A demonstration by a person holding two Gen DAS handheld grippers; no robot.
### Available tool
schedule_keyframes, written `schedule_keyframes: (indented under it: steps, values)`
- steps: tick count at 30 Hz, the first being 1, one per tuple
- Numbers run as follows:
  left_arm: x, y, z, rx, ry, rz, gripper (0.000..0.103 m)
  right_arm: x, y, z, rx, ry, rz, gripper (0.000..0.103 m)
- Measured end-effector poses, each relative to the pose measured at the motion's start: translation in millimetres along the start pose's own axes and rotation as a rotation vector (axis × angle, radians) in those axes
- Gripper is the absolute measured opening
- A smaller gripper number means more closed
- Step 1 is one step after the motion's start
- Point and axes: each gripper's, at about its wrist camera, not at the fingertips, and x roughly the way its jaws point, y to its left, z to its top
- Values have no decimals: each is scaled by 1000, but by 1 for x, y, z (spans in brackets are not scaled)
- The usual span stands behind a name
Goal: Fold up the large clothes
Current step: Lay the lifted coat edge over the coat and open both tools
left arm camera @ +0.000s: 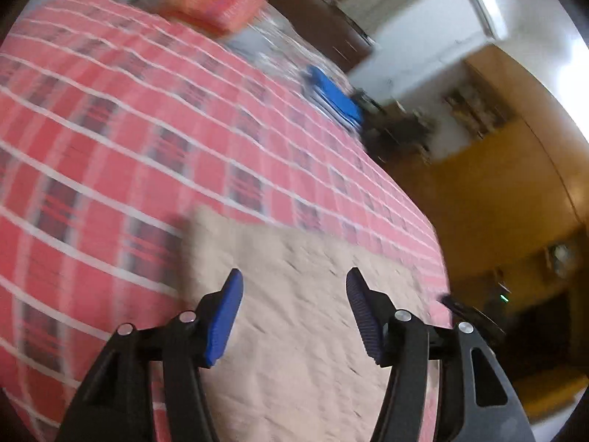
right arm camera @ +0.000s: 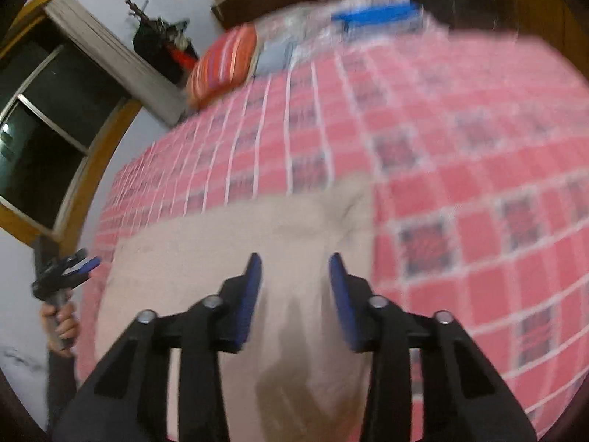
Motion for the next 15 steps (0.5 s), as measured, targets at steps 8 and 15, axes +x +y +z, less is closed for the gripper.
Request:
schedule_keyframes:
  steps: [8,15]
  values:
    - [40,51,-19,-107,54,77,23,45,-38,-23,118,59,10,0]
    - [-29,1,-49,66,9,19,38,-27,14,-53,1,-40,90,8]
